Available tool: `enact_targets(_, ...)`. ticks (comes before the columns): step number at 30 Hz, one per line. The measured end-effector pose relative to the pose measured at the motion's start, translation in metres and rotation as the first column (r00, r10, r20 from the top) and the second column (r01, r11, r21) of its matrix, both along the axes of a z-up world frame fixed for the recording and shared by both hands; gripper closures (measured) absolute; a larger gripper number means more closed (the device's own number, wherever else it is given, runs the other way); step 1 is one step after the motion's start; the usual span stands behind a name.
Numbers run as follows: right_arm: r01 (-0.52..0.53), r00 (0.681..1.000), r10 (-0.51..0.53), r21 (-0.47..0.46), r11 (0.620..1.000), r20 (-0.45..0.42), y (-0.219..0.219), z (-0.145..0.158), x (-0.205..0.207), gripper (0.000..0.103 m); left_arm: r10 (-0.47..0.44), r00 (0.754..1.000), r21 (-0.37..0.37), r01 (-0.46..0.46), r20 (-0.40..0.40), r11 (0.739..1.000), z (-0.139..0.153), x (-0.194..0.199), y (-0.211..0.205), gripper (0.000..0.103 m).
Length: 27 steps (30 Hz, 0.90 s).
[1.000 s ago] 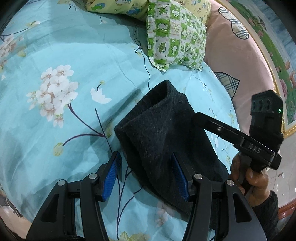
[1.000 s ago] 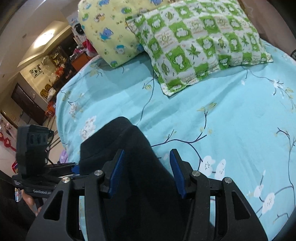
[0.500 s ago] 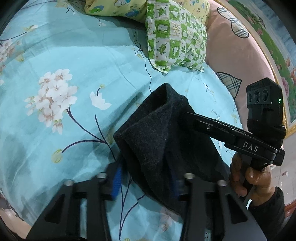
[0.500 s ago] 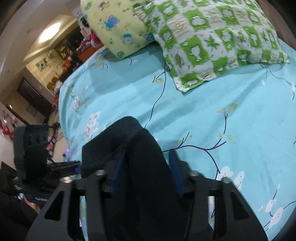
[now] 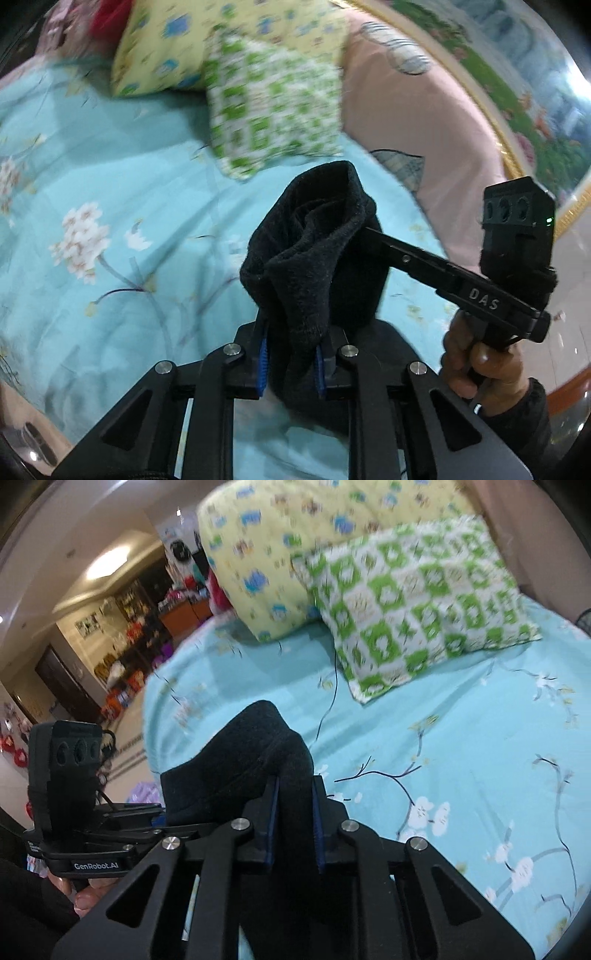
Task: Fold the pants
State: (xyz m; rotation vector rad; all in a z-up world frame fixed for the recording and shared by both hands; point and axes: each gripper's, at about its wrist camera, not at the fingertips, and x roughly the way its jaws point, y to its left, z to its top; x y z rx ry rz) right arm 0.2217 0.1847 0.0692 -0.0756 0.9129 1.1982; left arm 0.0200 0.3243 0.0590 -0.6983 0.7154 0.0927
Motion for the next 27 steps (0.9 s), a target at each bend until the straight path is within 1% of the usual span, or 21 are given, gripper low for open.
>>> enact_targets(2,0.023,1.0,-0.023,0.028,0.999,0.01,-0.014,0.011,-0.006,0.086,-0.034,0.999,0.029,0.034,0.033,0.999,0.016,0.0,-0.017,0.086)
enact_targets(4,0.057,0.998,-0.057,0.074,0.996,-0.001,-0.036,0.022,-0.011,0.086,-0.084,0.994,0.063,0.08,0.069,0.995,0.032,0.0,-0.036,0.086)
enact_targets(6,0.091,0.996,-0.09,0.12,0.989,-0.015,-0.057,0.028,-0.016,0.087,-0.122,0.989,0.076,0.116,0.088,0.99,0.043,0.001,-0.053,0.086)
enact_targets(8,0.127,0.992,-0.126,0.164,0.978,-0.017,-0.08,0.034,-0.021,0.087,-0.165,0.981,0.087,0.156,0.104,0.984,0.053,0.004,-0.073,0.086)
enact_targets(12,0.192,0.981,-0.188,0.237,0.952,-0.038,-0.129,0.038,-0.032,0.087,-0.249,0.962,0.142,0.232,0.113,0.962,0.067,0.011,-0.119,0.086)
enact_targets(19,0.299,0.954,-0.285,0.322,0.898,-0.091,-0.206,0.032,-0.049,0.087,-0.377,0.92,0.195,0.352,0.105,0.915,0.072,0.014,-0.192,0.086)
enact_targets(24,0.367,0.93,-0.348,0.35,0.862,-0.12,-0.25,0.022,-0.061,0.087,-0.461,0.885,0.25,0.431,0.072,0.867,0.07,0.017,-0.247,0.086)
enact_targets(27,0.404,0.914,-0.38,0.361,0.84,-0.14,-0.273,0.013,-0.068,0.087,-0.499,0.865,0.275,0.469,0.048,0.839,0.064,0.02,-0.273,0.086)
